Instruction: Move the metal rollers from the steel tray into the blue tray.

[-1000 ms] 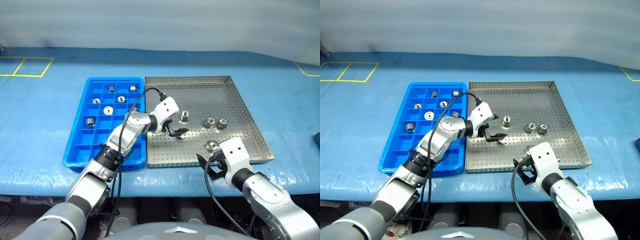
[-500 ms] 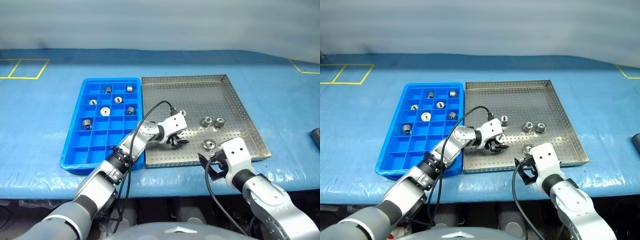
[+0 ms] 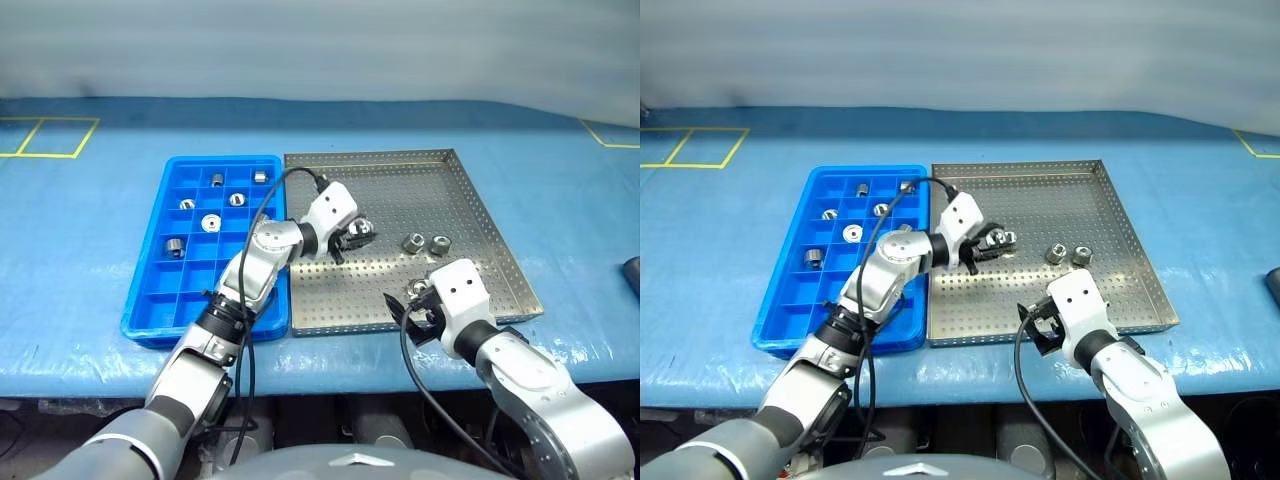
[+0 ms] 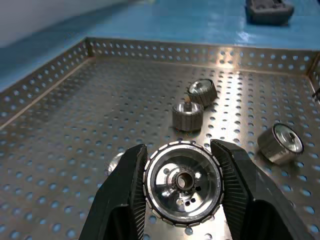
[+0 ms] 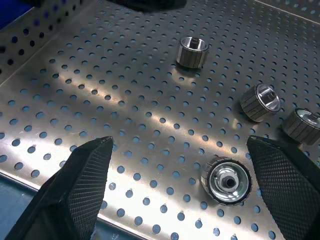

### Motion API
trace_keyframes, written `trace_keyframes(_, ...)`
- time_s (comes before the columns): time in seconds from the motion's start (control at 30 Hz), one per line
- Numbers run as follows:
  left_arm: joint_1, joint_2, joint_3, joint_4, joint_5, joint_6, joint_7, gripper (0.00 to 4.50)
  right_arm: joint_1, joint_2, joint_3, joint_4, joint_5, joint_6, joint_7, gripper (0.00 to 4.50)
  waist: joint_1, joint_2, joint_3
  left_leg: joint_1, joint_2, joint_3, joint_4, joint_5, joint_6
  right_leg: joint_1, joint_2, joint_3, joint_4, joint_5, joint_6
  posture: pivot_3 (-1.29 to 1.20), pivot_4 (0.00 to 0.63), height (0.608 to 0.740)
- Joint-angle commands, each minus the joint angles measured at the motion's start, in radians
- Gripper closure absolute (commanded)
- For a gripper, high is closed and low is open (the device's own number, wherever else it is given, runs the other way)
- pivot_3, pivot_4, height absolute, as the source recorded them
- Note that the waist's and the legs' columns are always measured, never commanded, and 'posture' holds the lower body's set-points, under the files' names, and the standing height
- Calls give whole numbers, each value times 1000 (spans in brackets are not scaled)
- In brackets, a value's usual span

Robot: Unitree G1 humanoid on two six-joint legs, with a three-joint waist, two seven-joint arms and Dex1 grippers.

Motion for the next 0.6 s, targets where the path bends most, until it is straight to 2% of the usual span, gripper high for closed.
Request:
trace_keyframes(0.03,33,33,85,-174,-42,42,51,2812,-73,-19,30,20,7,-8,27,0,0,0,0,0,0,0,0,0,0,0,0,0,0,0,0,61,150,740)
trace_keyframes(0.3,187,187,180,-458,-28,135,140,2812,-268,-25,159,143,8,-45,100,0,15,0,0,0,-1,-1,-1,0,0,0,1,0,0,0,0,174,150,740)
trace_keyframes(0.6,420,286,311,-743,-42,320,245,2812,-437,-20,306,303,-12,-155,207,0,87,-1,1,0,0,-2,-2,0,0,0,0,-1,-1,0,0,303,150,740)
